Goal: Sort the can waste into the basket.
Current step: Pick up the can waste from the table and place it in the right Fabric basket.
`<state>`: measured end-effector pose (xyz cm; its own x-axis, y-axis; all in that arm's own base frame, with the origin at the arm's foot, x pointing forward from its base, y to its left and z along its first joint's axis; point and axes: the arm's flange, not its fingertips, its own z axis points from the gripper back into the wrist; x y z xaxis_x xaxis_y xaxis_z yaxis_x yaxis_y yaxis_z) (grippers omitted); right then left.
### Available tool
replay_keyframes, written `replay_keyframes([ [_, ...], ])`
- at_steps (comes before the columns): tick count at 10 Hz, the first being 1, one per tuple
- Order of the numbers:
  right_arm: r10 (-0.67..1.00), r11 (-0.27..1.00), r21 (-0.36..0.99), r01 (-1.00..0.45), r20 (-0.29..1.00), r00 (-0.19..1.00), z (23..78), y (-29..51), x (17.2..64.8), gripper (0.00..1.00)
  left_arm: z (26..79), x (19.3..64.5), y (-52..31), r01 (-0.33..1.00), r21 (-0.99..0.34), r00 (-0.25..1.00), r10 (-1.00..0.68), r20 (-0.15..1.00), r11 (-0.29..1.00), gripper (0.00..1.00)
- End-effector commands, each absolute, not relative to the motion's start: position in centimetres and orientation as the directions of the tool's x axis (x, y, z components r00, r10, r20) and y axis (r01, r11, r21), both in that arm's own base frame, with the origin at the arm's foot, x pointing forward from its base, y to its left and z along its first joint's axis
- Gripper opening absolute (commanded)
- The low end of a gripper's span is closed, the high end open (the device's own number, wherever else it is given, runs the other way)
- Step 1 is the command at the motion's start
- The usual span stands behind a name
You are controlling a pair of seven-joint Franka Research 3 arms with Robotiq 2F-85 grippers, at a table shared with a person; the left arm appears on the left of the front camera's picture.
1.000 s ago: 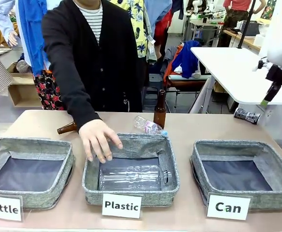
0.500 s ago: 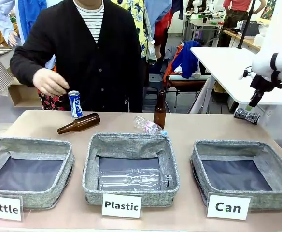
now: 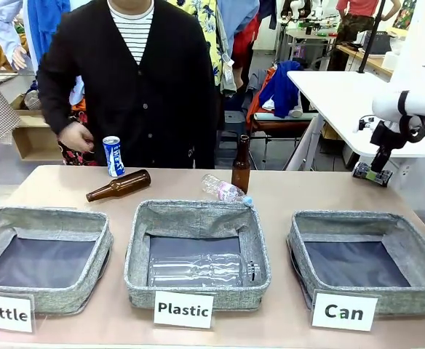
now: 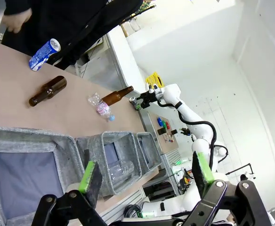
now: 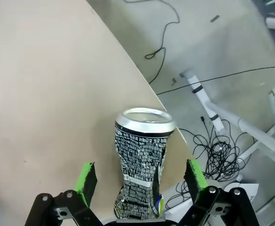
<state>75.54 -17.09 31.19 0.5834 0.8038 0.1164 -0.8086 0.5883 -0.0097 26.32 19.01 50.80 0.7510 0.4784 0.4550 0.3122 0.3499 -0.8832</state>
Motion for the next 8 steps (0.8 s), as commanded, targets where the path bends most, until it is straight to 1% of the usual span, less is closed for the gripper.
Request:
replay_keyframes([
  [1, 0.808, 0.583, 0.017, -0.812, 0.088, 0.582, 30.87, -17.0, 77.82, 1.0, 50.9, 26.36, 18.97, 0.337, -0.875, 0.738, 0.48, 0.474, 0.346, 1.0],
  [3, 0.805, 0.586, 0.05, -0.809, 0.084, 0.588, 30.54, -16.92, 77.74, 1.0, 50.9, 26.36, 18.97, 0.337, -0.875, 0.738, 0.48, 0.474, 0.346, 1.0],
  [4, 0.801, 0.589, 0.091, -0.803, 0.07, 0.595, 30.77, -16.91, 77.64, 0.4, 50.9, 26.36, 18.97, 0.337, -0.875, 0.738, 0.48, 0.474, 0.346, 1.0],
  [5, 0.799, 0.591, 0.096, -0.801, 0.069, 0.598, 30.78, -16.9, 77.75, 0.4, 50.9, 26.36, 18.97, 0.337, -0.875, 0.738, 0.48, 0.474, 0.346, 1.0],
  [6, 0.799, 0.591, 0.099, -0.8, 0.066, 0.598, 30.79, -16.96, 77.76, 0.0, 50.9, 26.36, 18.97, 0.337, -0.875, 0.738, 0.48, 0.474, 0.346, 1.0],
  [7, 0.802, 0.587, 0.103, -0.803, 0.065, 0.594, 30.84, -16.92, 77.71, 0.35, 50.9, 26.36, 18.97, 0.337, -0.875, 0.738, 0.48, 0.474, 0.346, 1.0],
  [8, 0.806, 0.58, 0.107, -0.807, 0.065, 0.588, 30.87, -16.83, 77.67, 0.0, 50.9, 26.36, 18.97, 0.337, -0.875, 0.738, 0.48, 0.474, 0.346, 1.0],
])
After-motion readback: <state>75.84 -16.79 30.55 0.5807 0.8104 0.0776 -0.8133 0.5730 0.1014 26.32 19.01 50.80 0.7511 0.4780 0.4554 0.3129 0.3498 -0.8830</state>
